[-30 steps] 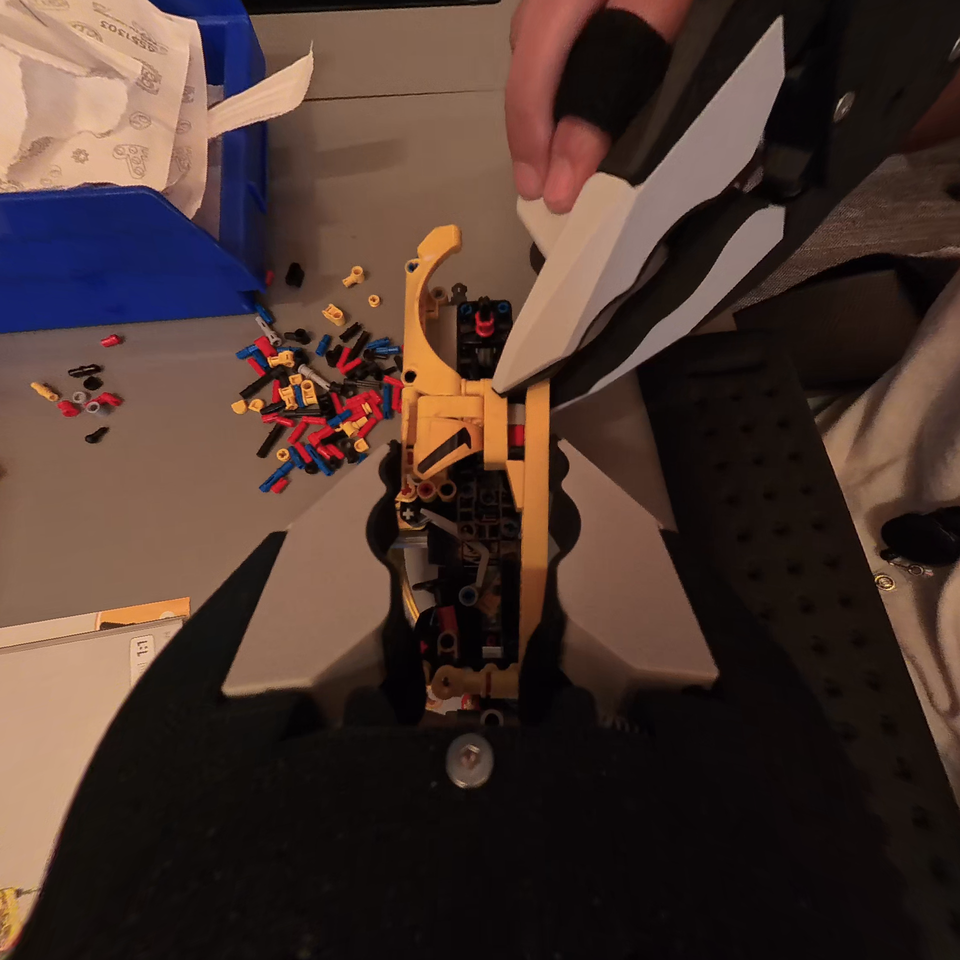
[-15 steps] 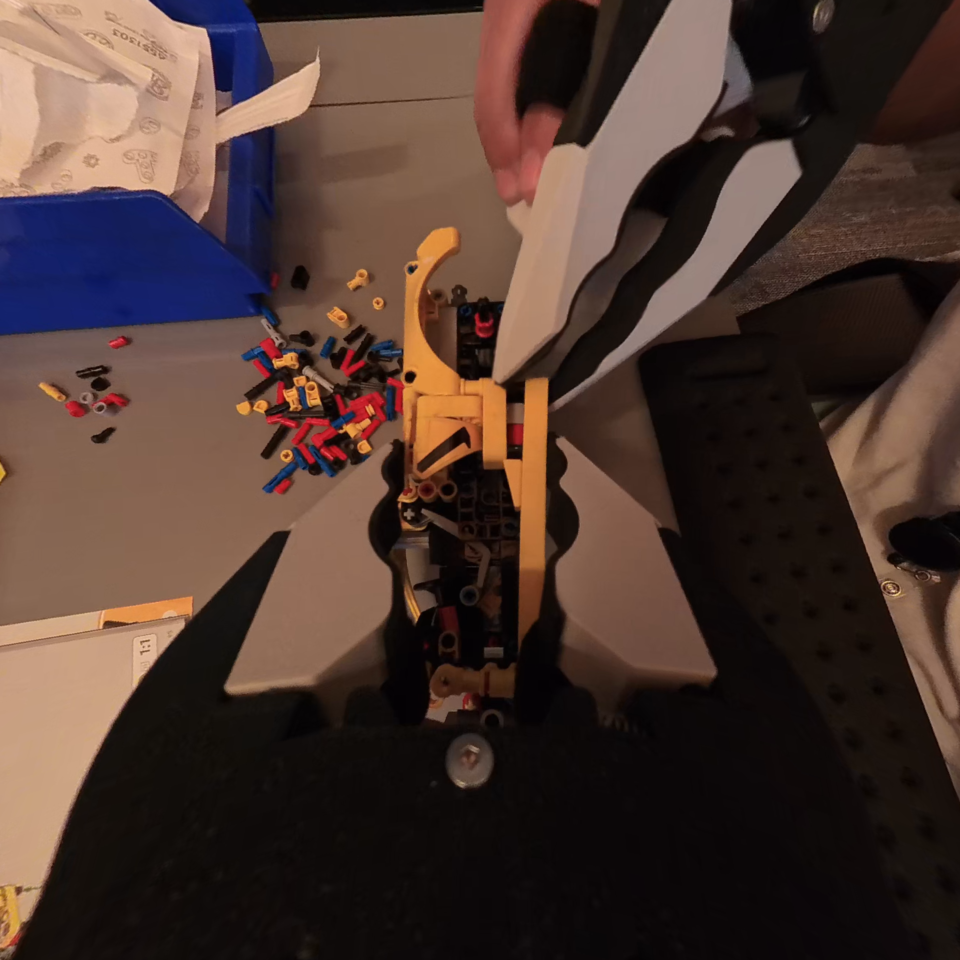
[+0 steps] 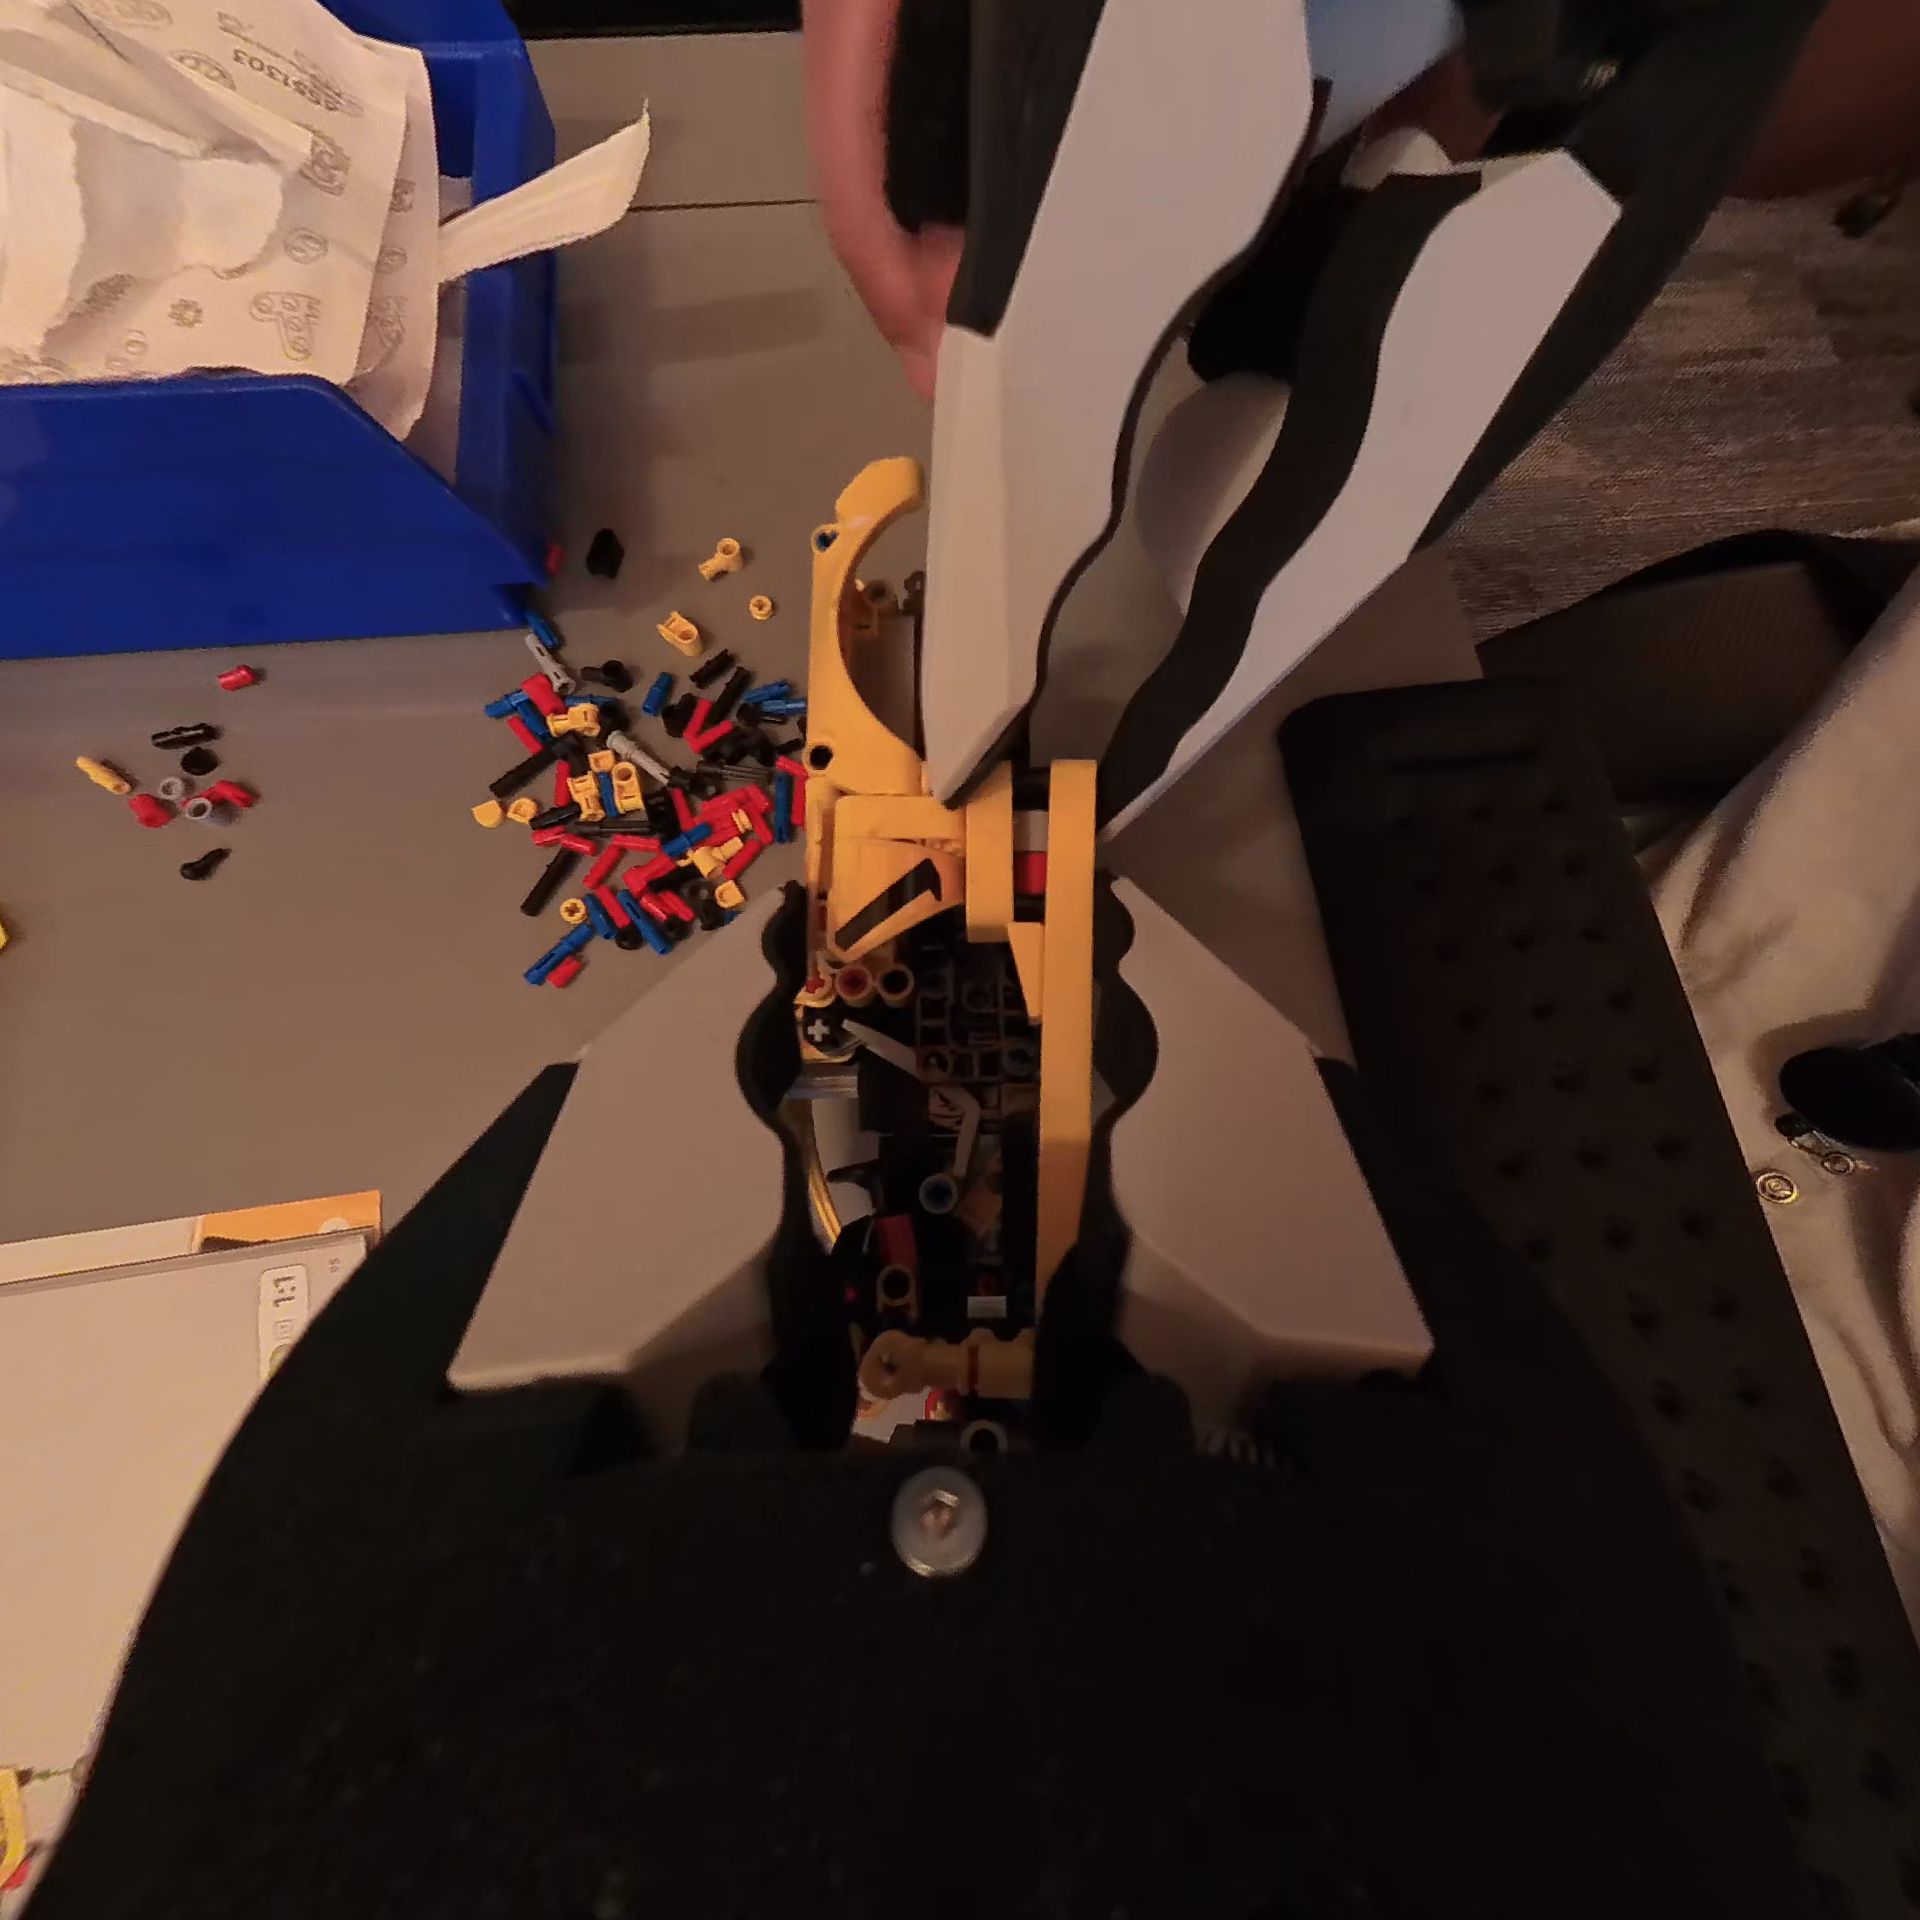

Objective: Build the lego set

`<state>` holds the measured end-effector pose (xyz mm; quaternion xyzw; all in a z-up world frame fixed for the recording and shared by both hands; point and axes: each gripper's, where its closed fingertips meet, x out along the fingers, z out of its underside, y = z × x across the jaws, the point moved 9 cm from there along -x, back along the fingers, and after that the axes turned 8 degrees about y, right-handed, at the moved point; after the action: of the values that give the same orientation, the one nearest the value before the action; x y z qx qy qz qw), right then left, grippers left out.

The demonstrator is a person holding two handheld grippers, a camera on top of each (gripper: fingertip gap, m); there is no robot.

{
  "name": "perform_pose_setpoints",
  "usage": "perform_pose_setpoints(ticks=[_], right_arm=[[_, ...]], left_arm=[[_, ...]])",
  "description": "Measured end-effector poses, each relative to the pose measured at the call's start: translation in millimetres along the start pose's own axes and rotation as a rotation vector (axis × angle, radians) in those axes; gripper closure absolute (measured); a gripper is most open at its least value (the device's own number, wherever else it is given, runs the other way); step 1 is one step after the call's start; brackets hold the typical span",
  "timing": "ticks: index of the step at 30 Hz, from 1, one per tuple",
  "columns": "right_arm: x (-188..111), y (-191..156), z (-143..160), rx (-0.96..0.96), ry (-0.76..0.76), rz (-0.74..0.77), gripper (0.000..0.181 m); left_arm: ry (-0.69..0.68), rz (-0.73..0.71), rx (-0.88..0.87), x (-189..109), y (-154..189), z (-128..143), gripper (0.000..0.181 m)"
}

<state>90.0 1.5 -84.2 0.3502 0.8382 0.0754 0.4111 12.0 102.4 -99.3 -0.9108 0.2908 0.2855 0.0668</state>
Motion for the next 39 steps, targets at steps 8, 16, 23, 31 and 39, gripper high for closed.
perform_pose_setpoints(ticks=[8, 16, 23, 31, 39], right_arm=[[0, 1, 0, 0.022, -0.007, -0.003, 0.161], [-2, 3, 6, 0.113, 0.066, -0.026, 0.160], [-8, 26, 16, 0.377, 0.076, -0.199, 0.116], [15, 28, 23, 0.431, 0.052, -0.327, 0.122], [15, 28, 22, 0.349, 0.031, -0.346, 0.124]], left_arm=[[0.005, -0.002, -0.019, 0, -1, -1, 0.129], [0.004, -0.029, 0.009, 1, 3, 0, 0.129], [-0.003, -0.038, 0.047, 3, 7, 0, 0.127], [-0.010, -0.055, 0.063, 4, 11, -1, 0.126], [-0.014, -0.036, 0.036, 5, 9, -2, 0.126]])
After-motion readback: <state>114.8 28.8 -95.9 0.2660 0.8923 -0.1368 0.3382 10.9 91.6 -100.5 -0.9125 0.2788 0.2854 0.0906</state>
